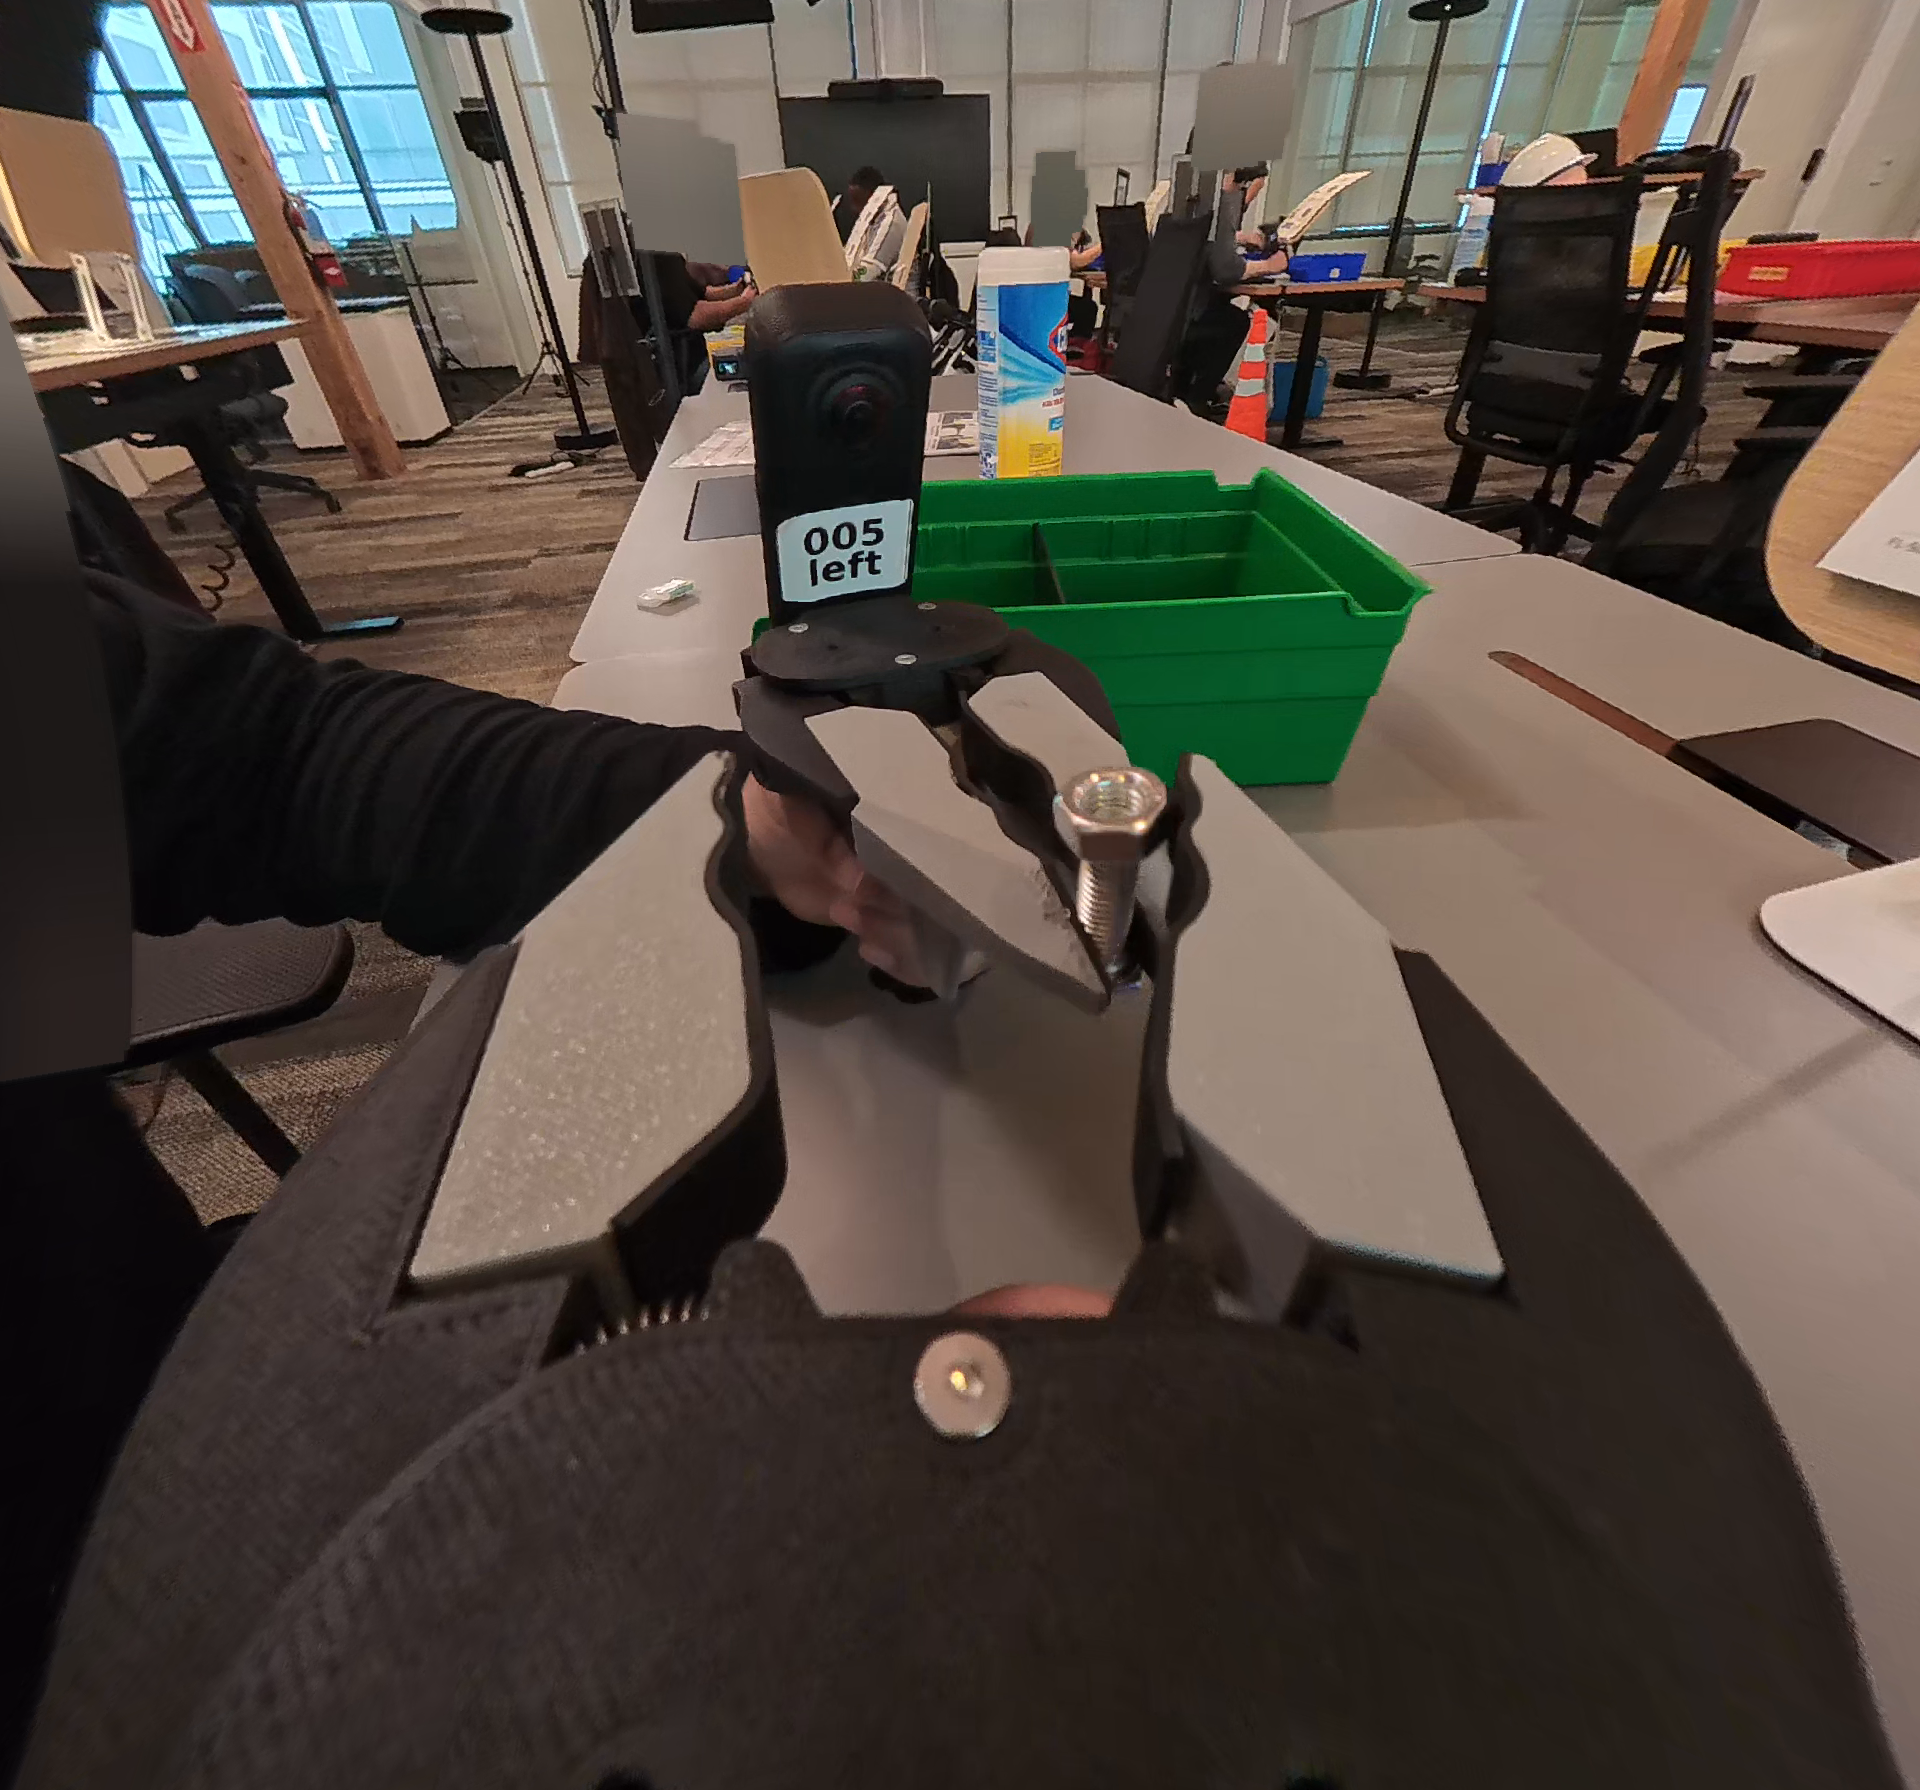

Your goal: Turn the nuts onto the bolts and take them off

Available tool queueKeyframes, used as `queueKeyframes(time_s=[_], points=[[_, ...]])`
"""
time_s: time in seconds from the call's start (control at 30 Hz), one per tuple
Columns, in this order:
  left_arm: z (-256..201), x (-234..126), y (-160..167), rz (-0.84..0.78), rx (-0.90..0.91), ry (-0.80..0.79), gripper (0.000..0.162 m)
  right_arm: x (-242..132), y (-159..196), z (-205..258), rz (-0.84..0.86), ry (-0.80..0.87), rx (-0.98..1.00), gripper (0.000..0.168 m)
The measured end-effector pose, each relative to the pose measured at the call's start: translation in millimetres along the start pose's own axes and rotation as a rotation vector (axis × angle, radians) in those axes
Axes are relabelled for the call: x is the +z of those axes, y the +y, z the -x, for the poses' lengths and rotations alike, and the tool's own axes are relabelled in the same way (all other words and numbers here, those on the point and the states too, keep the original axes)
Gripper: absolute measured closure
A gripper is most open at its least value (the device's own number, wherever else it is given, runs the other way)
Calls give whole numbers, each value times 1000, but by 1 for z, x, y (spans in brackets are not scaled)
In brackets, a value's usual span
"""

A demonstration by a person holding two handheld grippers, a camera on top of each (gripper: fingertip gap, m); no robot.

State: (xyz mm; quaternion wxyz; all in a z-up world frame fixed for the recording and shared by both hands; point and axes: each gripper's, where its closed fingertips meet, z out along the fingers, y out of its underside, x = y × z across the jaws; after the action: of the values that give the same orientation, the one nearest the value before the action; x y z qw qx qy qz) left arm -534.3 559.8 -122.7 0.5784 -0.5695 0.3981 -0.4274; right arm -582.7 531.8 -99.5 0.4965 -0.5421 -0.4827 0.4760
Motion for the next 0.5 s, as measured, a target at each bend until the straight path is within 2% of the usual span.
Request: queueKeyframes(time_s=[0.27,0.43,0.5], points=[[5,0,-2,-18,-49,-15,156,-2,3,-17,6,78,39,94],[12,2,9,35,-52,-43,156,-2,8,-26,27,138,13,97],[16,0,8,32,-61,-62,156,-10,1,-32,6,177,-15,104]])
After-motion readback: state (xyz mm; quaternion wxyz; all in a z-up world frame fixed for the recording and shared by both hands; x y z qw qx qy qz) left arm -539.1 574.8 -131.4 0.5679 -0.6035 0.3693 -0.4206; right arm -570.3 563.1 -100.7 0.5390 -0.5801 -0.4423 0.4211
